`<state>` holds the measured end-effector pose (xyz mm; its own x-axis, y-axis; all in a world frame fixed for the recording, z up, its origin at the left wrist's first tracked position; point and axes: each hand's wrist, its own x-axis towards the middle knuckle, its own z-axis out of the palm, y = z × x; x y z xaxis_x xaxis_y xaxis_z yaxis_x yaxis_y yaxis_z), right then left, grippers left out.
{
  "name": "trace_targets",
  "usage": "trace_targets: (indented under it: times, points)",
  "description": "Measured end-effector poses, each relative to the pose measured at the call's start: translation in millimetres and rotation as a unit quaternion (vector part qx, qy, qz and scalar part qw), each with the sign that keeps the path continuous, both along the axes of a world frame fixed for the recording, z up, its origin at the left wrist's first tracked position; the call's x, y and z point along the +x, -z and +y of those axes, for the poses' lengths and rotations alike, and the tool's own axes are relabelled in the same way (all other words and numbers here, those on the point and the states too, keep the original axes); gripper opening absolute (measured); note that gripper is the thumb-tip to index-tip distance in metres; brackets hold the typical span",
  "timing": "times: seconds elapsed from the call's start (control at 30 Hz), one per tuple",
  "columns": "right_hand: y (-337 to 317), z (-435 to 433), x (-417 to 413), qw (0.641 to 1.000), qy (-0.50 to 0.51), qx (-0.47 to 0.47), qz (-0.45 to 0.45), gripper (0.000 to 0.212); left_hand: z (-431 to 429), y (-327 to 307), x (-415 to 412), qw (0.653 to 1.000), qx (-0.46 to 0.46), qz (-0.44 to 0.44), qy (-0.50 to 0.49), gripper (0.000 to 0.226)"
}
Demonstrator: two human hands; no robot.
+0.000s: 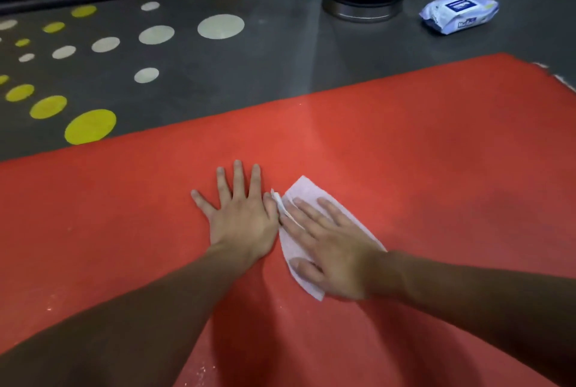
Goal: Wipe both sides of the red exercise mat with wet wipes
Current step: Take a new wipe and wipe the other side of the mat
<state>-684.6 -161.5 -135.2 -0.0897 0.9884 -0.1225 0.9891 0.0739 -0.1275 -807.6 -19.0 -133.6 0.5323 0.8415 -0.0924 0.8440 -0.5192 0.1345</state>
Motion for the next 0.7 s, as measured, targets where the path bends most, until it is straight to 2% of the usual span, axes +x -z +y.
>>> trace_targets:
  times: [0.03,0.13,0.17,0.2,0.27,0.33,0.37,0.47,0.5,0.53,0.63,0.7]
  points:
    - [-1,8,14,1.0,0.005,0.009,-0.009,0.073,-1,0,0,1.0,0.002,-0.001,0.002,0.062]
    - [-5,35,38,0.983,0.184,0.005,-0.019,0.077,-2,2,1,1.0,0.013,0.0,-0.006,0.062]
    - [-3,38,30,0.977,0.21,0.005,-0.023,0.075,-1,1,2,1.0,0.015,0.0,-0.007,0.062]
    - [-2,36,17,0.98,0.199,0.018,-0.022,0.074,-1,1,2,1.0,0.014,-0.001,-0.006,0.062]
    - [0,22,-2,0.995,0.095,0.024,-0.024,0.071,0,1,1,1.0,0.016,-0.005,-0.005,0.062]
    - [2,18,13,1.0,0.005,0.023,-0.019,0.07,0,1,0,1.0,0.021,-0.01,-0.008,0.063]
    - [1,24,29,0.999,0.006,0.022,-0.033,0.071,0,1,0,1.0,0.022,-0.013,-0.009,0.063]
    - [-4,49,52,0.985,0.172,0.006,-0.031,0.074,0,0,1,1.0,0.018,-0.015,-0.011,0.063]
    - [-3,53,42,0.98,0.197,0.01,-0.035,0.073,0,0,1,1.0,0.019,-0.015,-0.009,0.063]
    - [-3,52,27,0.982,0.185,0.022,-0.035,0.073,1,0,1,1.0,0.019,-0.014,-0.009,0.064]
    - [0,39,11,0.999,0.038,0.016,-0.024,0.069,2,1,0,1.0,0.021,-0.018,-0.007,0.066]
    - [-1,52,40,0.999,0.026,0.011,-0.024,0.071,3,1,0,1.0,0.019,-0.021,-0.011,0.067]
